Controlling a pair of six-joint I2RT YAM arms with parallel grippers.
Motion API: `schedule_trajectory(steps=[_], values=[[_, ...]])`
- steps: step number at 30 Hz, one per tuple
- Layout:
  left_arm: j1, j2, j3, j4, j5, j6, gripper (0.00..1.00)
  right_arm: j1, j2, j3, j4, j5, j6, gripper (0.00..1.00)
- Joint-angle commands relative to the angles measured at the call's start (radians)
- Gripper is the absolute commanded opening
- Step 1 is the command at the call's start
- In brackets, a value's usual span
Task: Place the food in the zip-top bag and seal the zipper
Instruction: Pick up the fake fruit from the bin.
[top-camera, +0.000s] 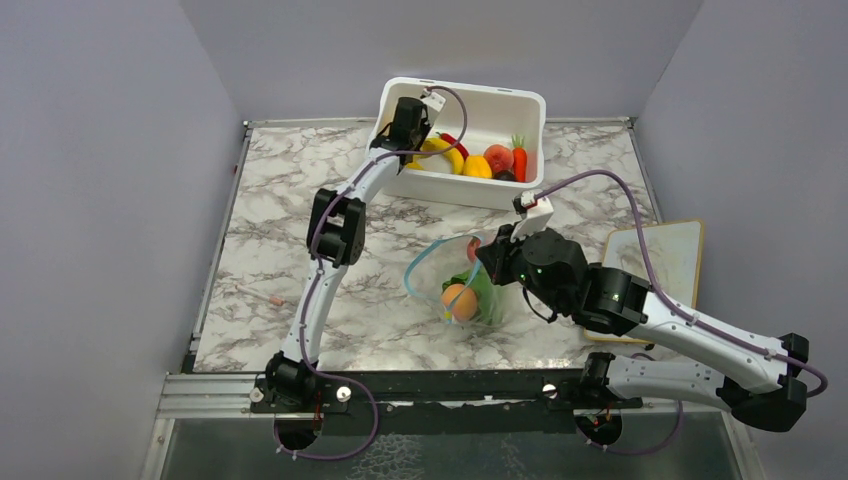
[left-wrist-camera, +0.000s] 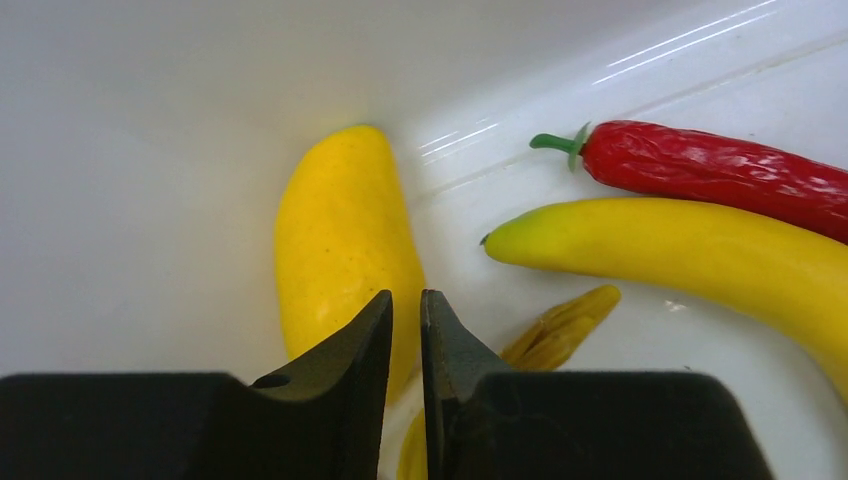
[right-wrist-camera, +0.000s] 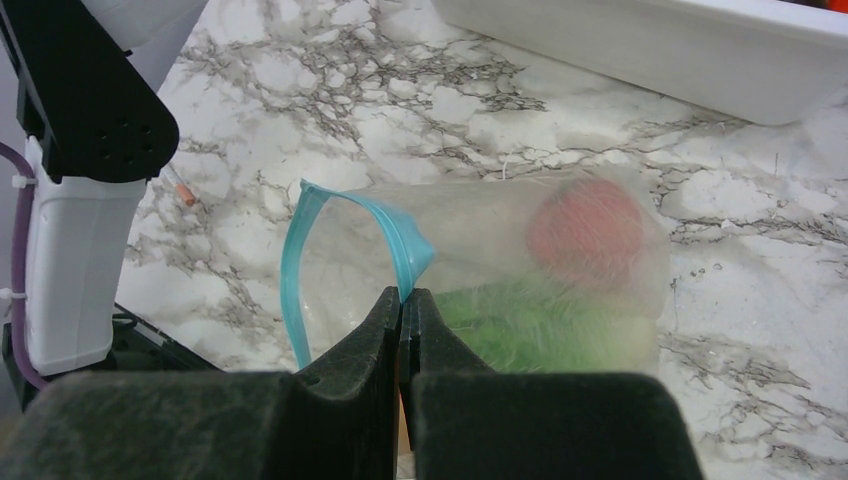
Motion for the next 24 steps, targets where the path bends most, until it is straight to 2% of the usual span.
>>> schedule_trajectory(steps=[1,6,12,16,19,24], values=[[-0.006,-0.125,-0.032,-0.037,0.145,-0.136,0.19,0.004,-0.013,0.016,0.046,0.023,0.013,0.01],[-0.010,-0.152,-0.046,-0.016,0.167,-0.186,0.19,0.004,-0.033,0.002,0.045,0.031,0.011,0.01],[-0.010,-0.086,0.024,0.020,0.050,-0.134,0.52,0.004,-0.043,-0.004,0.053,0.038,-0.007,0.01],[-0.008,-0.033,0.075,0.018,0.021,-0.078,0.64,0.003,-0.044,0.000,0.052,0.050,-0.023,0.01],[-0.004,-0.011,0.089,0.020,0.010,-0.039,0.68,0.004,-0.044,0.002,0.054,0.061,-0.032,0.01],[0.015,0.011,0.089,0.013,0.015,-0.016,0.69,0.004,-0.031,0.007,0.062,0.062,-0.046,0.01]])
